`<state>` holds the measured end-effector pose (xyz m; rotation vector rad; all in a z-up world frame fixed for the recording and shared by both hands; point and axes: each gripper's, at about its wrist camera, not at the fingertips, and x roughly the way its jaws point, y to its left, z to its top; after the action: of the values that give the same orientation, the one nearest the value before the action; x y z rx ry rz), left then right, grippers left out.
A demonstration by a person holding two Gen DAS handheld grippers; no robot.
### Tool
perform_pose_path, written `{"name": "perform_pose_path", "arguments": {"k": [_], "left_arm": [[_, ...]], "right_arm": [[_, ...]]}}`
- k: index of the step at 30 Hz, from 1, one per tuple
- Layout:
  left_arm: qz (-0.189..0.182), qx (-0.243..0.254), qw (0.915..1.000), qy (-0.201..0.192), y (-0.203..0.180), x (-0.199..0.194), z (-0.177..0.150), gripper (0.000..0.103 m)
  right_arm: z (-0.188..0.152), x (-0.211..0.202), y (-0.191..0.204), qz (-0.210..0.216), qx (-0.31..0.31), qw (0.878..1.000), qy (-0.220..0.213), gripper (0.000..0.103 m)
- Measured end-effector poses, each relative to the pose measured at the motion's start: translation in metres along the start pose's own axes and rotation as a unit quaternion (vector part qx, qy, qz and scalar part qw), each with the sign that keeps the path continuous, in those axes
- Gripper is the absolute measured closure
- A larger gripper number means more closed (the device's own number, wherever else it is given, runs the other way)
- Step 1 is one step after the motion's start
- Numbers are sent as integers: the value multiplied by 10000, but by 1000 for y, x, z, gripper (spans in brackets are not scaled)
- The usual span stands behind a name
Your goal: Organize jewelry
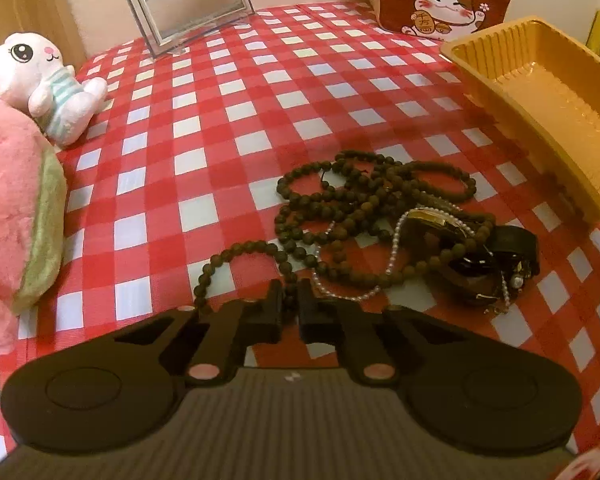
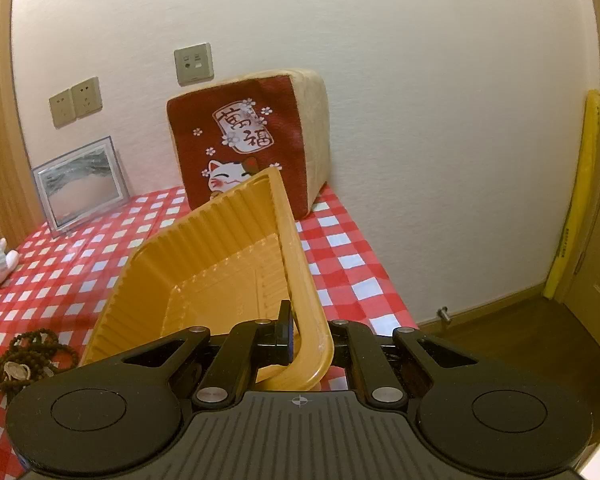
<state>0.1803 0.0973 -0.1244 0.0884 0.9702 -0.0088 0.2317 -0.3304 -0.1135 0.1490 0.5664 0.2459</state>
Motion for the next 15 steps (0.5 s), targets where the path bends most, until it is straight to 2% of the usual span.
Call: {"name": "perform_pose_path", "arguments": {"k": [7, 15], "left_arm": [[137, -65, 9999, 4, -6, -11, -5, 97], [117, -528, 9975, -452, 0, -53, -2, 97]], "right_arm": [[0, 0, 1, 31, -11, 10000, 8, 96], [1, -1, 0, 80, -6, 10000, 14, 96]]}}
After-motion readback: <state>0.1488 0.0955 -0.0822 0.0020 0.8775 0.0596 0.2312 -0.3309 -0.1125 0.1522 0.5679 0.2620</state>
